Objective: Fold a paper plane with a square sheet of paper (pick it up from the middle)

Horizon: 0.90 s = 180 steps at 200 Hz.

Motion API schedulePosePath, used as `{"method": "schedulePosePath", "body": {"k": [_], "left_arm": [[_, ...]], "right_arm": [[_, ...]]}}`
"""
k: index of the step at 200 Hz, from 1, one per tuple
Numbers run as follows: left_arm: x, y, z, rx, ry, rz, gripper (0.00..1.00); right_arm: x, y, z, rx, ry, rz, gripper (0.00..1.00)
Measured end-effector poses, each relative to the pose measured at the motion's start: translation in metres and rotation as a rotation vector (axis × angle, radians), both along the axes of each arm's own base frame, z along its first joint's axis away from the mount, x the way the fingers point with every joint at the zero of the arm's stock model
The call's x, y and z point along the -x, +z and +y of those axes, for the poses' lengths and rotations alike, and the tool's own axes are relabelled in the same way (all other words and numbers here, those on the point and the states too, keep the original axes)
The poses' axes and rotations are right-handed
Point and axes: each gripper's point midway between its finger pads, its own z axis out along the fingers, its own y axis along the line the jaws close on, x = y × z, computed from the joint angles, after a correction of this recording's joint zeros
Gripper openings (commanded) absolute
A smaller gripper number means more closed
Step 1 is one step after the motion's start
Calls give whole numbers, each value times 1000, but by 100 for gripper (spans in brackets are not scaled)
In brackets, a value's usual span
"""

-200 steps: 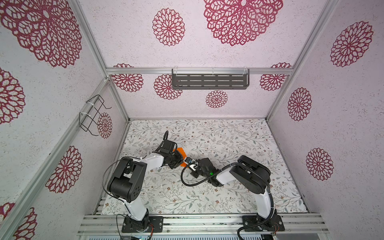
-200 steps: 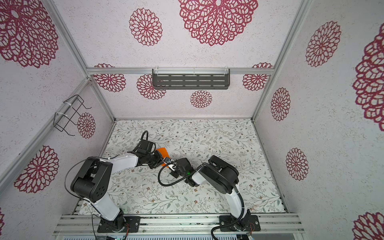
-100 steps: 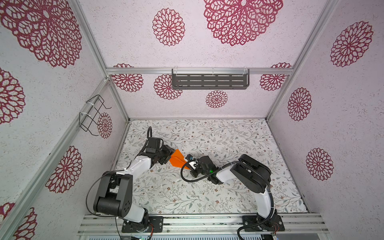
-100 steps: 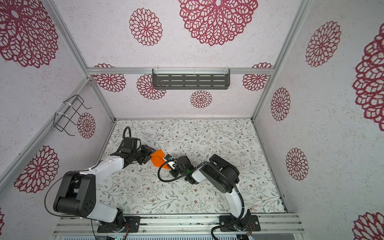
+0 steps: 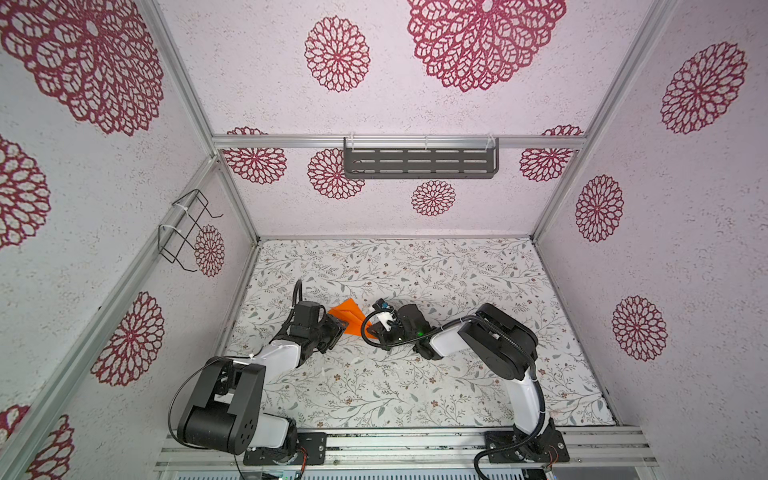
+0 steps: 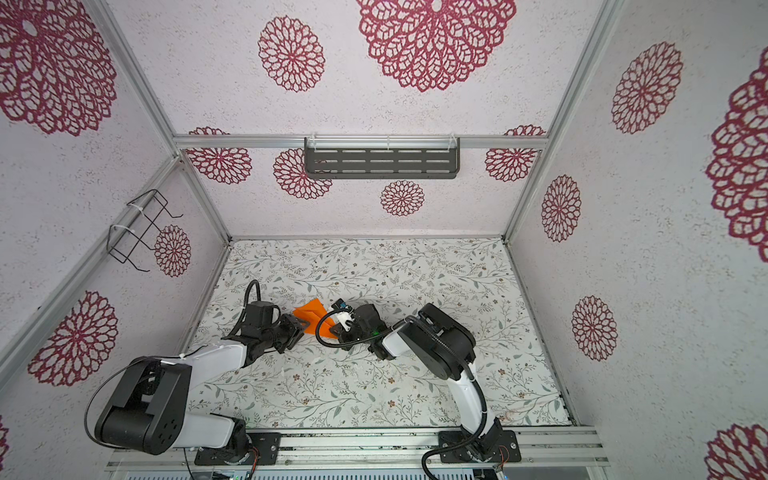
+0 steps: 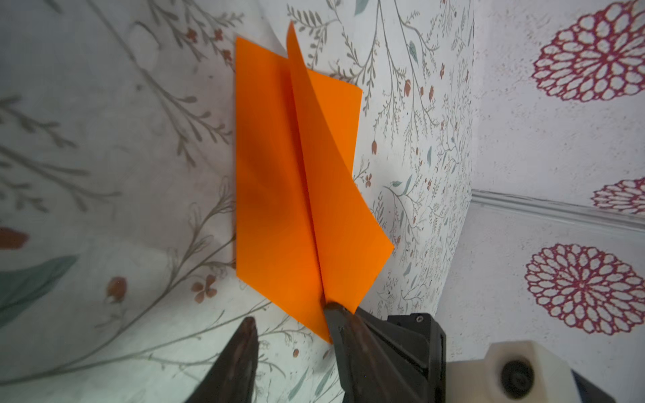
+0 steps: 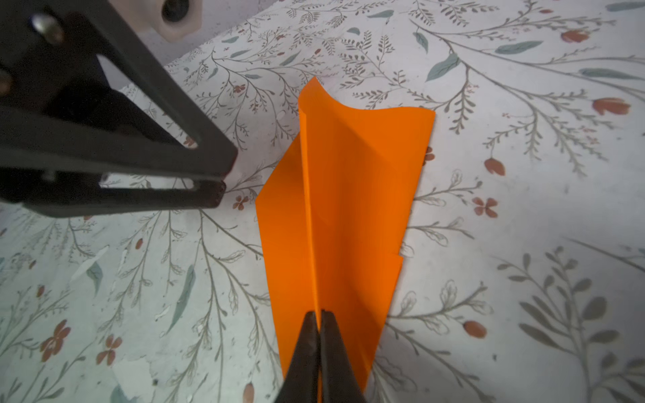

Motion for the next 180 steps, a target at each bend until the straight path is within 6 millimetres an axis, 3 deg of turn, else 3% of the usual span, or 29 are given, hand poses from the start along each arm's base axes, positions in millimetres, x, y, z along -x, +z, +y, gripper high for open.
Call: {"method": "schedulePosePath", "body": {"k": [53,91,180], "left_arm": [[-10,-8,-7,0,-25,-8,38],[-22,-3,-14,-6,-56,-34,40],[-23,-22,-18,-30,-101,18,45]], "right_arm": [[-2,-4,-2,-32,-6,89,8],[-4,-3,2,-59,-6,154,9],[-8,-4,3,-110,-18,286,10]]}}
